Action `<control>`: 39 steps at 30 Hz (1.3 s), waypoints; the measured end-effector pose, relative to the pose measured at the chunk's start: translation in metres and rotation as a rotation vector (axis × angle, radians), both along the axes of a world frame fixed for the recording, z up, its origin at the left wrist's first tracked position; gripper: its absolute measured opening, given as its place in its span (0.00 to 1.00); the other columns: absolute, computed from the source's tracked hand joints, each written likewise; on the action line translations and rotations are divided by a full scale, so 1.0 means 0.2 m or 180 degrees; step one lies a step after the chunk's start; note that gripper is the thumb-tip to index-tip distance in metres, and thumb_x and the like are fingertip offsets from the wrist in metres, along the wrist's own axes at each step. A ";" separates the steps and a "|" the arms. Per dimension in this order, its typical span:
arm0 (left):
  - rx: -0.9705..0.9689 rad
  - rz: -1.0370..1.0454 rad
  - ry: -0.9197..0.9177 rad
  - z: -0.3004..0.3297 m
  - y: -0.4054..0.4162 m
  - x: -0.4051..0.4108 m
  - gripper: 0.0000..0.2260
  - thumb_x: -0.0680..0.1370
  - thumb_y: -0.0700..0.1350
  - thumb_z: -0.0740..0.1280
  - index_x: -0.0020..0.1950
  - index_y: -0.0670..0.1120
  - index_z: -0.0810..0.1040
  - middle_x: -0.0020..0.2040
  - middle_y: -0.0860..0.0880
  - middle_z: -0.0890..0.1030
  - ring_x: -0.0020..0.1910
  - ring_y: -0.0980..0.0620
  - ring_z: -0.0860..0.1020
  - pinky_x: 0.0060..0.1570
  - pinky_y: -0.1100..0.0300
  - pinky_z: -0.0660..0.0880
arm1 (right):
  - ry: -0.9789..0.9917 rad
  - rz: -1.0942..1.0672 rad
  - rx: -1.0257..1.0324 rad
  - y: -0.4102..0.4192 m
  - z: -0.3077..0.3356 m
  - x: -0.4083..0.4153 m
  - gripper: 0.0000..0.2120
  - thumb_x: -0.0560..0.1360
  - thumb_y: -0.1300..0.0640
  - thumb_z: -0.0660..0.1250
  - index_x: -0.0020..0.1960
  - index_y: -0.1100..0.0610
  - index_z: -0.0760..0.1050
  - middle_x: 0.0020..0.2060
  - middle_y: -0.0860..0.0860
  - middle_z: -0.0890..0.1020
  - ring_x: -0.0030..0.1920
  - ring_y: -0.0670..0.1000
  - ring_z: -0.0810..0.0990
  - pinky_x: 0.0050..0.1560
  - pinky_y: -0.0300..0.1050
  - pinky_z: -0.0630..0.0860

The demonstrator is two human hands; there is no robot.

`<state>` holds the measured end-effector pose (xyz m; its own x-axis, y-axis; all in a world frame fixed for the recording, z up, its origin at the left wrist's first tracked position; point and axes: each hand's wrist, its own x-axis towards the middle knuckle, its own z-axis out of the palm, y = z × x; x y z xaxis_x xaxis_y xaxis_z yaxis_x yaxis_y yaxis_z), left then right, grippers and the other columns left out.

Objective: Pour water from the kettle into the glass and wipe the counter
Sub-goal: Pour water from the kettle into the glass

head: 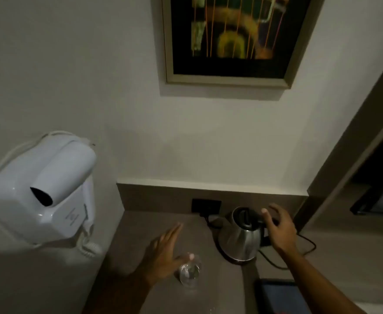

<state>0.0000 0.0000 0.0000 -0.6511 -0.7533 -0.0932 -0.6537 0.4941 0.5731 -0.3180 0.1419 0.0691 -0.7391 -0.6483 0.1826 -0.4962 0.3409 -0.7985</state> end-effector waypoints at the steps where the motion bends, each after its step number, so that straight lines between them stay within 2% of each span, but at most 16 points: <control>1: 0.0243 -0.0019 -0.0061 -0.07 0.01 0.01 0.51 0.61 0.84 0.59 0.78 0.70 0.41 0.83 0.61 0.51 0.82 0.52 0.54 0.79 0.42 0.57 | -0.0233 -0.0160 -0.0059 0.01 -0.03 -0.02 0.24 0.75 0.40 0.63 0.65 0.53 0.73 0.64 0.57 0.77 0.63 0.58 0.75 0.65 0.61 0.72; 3: 0.0443 0.0148 -0.0032 -0.21 0.05 0.05 0.56 0.57 0.83 0.65 0.80 0.64 0.51 0.82 0.59 0.57 0.81 0.54 0.57 0.79 0.51 0.58 | -0.0579 -0.0245 -0.0047 0.03 -0.08 -0.06 0.23 0.75 0.40 0.63 0.62 0.54 0.75 0.58 0.55 0.78 0.60 0.58 0.77 0.58 0.53 0.74; 4: 0.0535 0.0155 0.0062 -0.28 0.08 0.07 0.55 0.56 0.82 0.68 0.78 0.65 0.55 0.81 0.60 0.60 0.80 0.56 0.59 0.78 0.56 0.59 | -0.0660 -0.0258 0.0031 0.03 -0.12 -0.09 0.23 0.75 0.40 0.62 0.62 0.54 0.76 0.56 0.54 0.78 0.58 0.57 0.77 0.54 0.50 0.73; 7: 0.0835 0.0044 0.0390 -0.44 0.11 0.07 0.47 0.55 0.76 0.75 0.70 0.77 0.56 0.75 0.66 0.63 0.75 0.64 0.65 0.73 0.69 0.62 | -0.0678 -0.0236 0.0089 0.01 -0.25 -0.17 0.20 0.77 0.41 0.59 0.58 0.53 0.77 0.53 0.54 0.80 0.51 0.53 0.78 0.46 0.43 0.72; 10: 0.1036 0.0149 0.0545 -0.51 0.12 0.04 0.46 0.57 0.69 0.80 0.70 0.76 0.60 0.69 0.71 0.72 0.66 0.70 0.73 0.65 0.68 0.74 | -0.1052 -0.0444 0.0035 -0.05 -0.34 -0.24 0.17 0.79 0.42 0.58 0.52 0.53 0.78 0.47 0.54 0.81 0.45 0.50 0.77 0.43 0.40 0.71; 13: 0.1095 0.0379 0.0558 -0.56 0.12 0.00 0.45 0.56 0.66 0.81 0.70 0.66 0.70 0.63 0.68 0.77 0.63 0.62 0.77 0.64 0.64 0.76 | -0.1369 -0.0450 0.0010 -0.08 -0.37 -0.28 0.16 0.80 0.42 0.59 0.47 0.52 0.80 0.43 0.52 0.81 0.44 0.49 0.78 0.45 0.42 0.71; 16: 0.1085 0.0465 0.0436 -0.56 0.12 -0.01 0.43 0.54 0.67 0.81 0.66 0.72 0.69 0.56 0.73 0.75 0.57 0.63 0.77 0.57 0.73 0.73 | -0.1327 -0.0345 0.0078 -0.09 -0.38 -0.32 0.18 0.80 0.46 0.58 0.46 0.56 0.80 0.38 0.53 0.81 0.40 0.51 0.78 0.44 0.44 0.73; 17: 0.1113 0.0472 0.0397 -0.56 0.12 -0.01 0.42 0.53 0.68 0.80 0.66 0.73 0.68 0.56 0.70 0.77 0.57 0.62 0.77 0.57 0.71 0.75 | -0.1281 -0.0329 0.0080 -0.09 -0.37 -0.32 0.17 0.80 0.46 0.58 0.43 0.56 0.79 0.37 0.54 0.80 0.38 0.53 0.77 0.43 0.46 0.72; 20: 0.1198 0.0529 0.0248 -0.54 0.12 -0.02 0.44 0.53 0.70 0.78 0.67 0.67 0.69 0.60 0.57 0.79 0.60 0.55 0.78 0.58 0.56 0.80 | -0.1134 -0.0311 0.0070 -0.11 -0.34 -0.28 0.18 0.79 0.47 0.57 0.36 0.54 0.75 0.33 0.56 0.75 0.35 0.55 0.73 0.39 0.47 0.69; 23: 0.1241 0.0575 0.0159 -0.52 0.11 -0.02 0.44 0.53 0.70 0.78 0.68 0.63 0.72 0.64 0.51 0.79 0.63 0.50 0.77 0.61 0.50 0.80 | -0.0900 -0.0344 0.0015 -0.14 -0.28 -0.22 0.19 0.79 0.48 0.58 0.32 0.54 0.73 0.29 0.55 0.74 0.30 0.52 0.72 0.34 0.44 0.68; 25: 0.1256 0.0581 0.0155 -0.49 0.11 -0.02 0.43 0.55 0.68 0.79 0.69 0.60 0.74 0.64 0.50 0.79 0.65 0.48 0.76 0.63 0.48 0.79 | -0.0610 -0.0161 0.0070 -0.15 -0.22 -0.18 0.20 0.80 0.50 0.59 0.31 0.54 0.72 0.26 0.52 0.73 0.24 0.43 0.72 0.29 0.41 0.68; 28: 0.1272 0.0579 0.0112 -0.47 0.11 -0.02 0.43 0.57 0.64 0.81 0.70 0.57 0.74 0.67 0.47 0.77 0.67 0.46 0.75 0.66 0.47 0.76 | -0.0176 0.0290 0.0140 -0.15 -0.11 -0.10 0.19 0.80 0.52 0.60 0.31 0.52 0.73 0.25 0.50 0.75 0.23 0.39 0.75 0.23 0.29 0.68; 30: 0.1309 0.0550 0.0069 -0.46 0.10 -0.01 0.43 0.58 0.64 0.81 0.71 0.56 0.73 0.68 0.47 0.76 0.69 0.45 0.74 0.67 0.47 0.76 | 0.0124 0.0572 0.0181 -0.15 -0.03 -0.04 0.18 0.78 0.51 0.60 0.31 0.52 0.75 0.23 0.51 0.76 0.23 0.43 0.77 0.21 0.30 0.68; 33: 0.1352 0.0459 0.0041 -0.45 0.10 0.00 0.43 0.60 0.64 0.81 0.72 0.56 0.72 0.69 0.47 0.76 0.70 0.45 0.73 0.67 0.46 0.75 | 0.0553 0.1072 0.0309 -0.18 0.07 0.05 0.21 0.76 0.49 0.61 0.30 0.60 0.77 0.21 0.55 0.76 0.20 0.52 0.74 0.20 0.38 0.67; 36: 0.1326 0.0392 0.0066 -0.44 0.09 0.00 0.42 0.61 0.61 0.82 0.72 0.55 0.72 0.69 0.47 0.77 0.70 0.45 0.73 0.67 0.45 0.76 | 0.1038 0.1435 0.0593 -0.19 0.13 0.15 0.24 0.75 0.47 0.58 0.28 0.61 0.75 0.18 0.54 0.73 0.17 0.51 0.71 0.21 0.33 0.63; 39: 0.1309 0.0330 0.0093 -0.44 0.08 0.00 0.41 0.62 0.60 0.82 0.73 0.53 0.73 0.68 0.47 0.79 0.70 0.45 0.74 0.66 0.45 0.76 | 0.1286 0.1563 0.0880 -0.20 0.14 0.24 0.25 0.75 0.45 0.56 0.26 0.58 0.73 0.17 0.52 0.72 0.17 0.50 0.69 0.22 0.36 0.62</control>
